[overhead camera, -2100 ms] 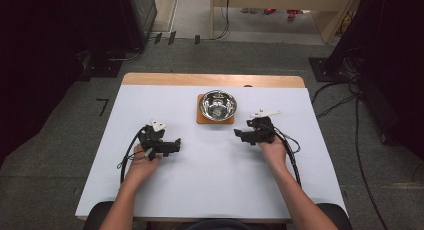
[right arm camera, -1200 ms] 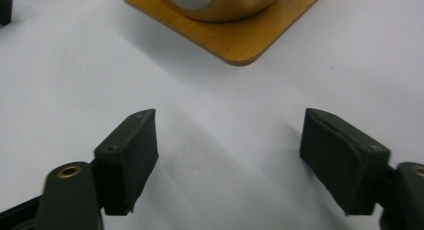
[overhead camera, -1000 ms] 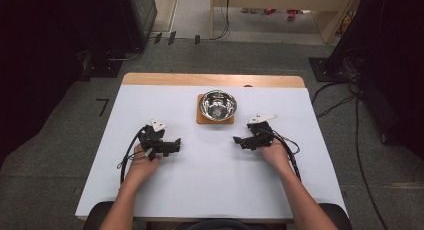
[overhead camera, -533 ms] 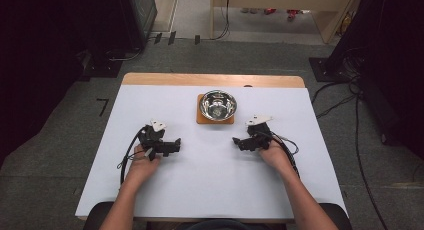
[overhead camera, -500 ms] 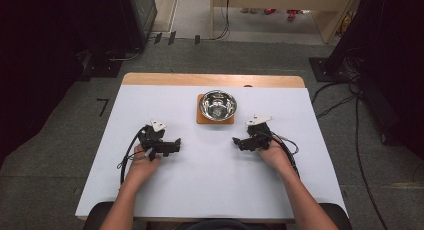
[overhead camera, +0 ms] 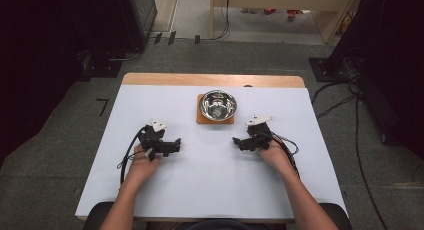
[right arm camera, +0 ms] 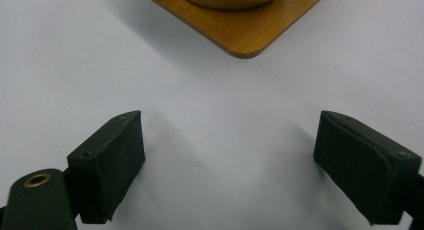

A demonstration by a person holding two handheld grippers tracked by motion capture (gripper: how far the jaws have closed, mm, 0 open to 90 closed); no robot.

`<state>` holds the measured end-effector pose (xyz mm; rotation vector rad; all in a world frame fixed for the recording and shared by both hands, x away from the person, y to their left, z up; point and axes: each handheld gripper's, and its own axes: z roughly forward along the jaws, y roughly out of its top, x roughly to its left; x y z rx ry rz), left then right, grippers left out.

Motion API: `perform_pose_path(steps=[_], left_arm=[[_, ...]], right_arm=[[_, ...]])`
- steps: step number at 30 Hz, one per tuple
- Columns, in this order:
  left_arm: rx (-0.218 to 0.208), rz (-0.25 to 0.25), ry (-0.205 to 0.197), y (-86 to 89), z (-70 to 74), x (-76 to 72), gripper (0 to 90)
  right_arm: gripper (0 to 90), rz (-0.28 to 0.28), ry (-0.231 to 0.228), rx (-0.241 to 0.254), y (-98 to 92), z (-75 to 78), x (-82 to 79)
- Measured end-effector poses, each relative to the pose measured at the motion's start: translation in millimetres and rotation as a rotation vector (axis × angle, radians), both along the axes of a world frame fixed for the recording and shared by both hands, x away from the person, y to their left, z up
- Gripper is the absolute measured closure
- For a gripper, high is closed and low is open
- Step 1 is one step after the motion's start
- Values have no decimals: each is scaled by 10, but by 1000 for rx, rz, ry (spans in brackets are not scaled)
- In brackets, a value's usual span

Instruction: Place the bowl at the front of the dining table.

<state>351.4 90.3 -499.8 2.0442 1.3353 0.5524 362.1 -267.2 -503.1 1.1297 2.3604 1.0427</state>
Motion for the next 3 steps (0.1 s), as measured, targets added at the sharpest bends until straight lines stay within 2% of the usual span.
perform_pose_path(steps=[3], left_arm=[[0,0,0,0,0,0,0]], right_arm=[[123,-1,1,1,1,0,-1]])
